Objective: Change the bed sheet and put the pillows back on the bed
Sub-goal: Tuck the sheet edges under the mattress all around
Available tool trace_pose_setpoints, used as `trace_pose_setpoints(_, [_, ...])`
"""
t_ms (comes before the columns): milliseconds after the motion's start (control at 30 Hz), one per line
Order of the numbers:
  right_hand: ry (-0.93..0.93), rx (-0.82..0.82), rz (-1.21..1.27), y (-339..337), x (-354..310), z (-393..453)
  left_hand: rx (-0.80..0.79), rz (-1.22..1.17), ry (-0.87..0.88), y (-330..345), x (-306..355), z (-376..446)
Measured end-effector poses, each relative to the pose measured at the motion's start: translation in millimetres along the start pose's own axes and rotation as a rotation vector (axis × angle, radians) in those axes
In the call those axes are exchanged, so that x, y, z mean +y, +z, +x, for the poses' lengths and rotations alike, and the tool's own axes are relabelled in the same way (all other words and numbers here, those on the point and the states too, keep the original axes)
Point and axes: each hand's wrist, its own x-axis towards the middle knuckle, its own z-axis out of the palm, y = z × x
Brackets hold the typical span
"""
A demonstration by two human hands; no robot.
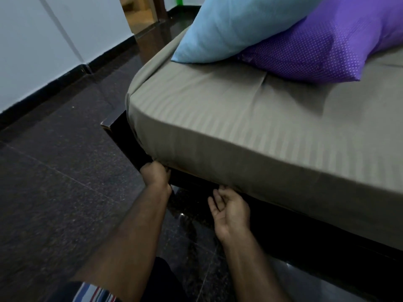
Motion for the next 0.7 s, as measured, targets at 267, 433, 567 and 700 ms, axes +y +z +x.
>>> trace_pose_setpoints(267, [0.016,0.005,-0.076,96.9,-51.1,-135.0,-0.245,0.157,-0.101,-18.5,111.7,-102.9])
trace_pose_setpoints(433, [0.039,0.021,-0.05,173.8,-99.9,-240.1,-0.351,0.221,-0.198,-22.2,238.0,-181.4])
trace_pose_setpoints(567, [-0.112,0.039,-0.527,228.5,-129.4,-327.3,-0.463,0.551,0.031,-51.4,335.2,-234.9])
trace_pose_setpoints(700, [-0.118,0.044,-0.775,262.0,-135.0,-364.2,-0.59,0.798,0.195,-74.5,388.6,-229.3])
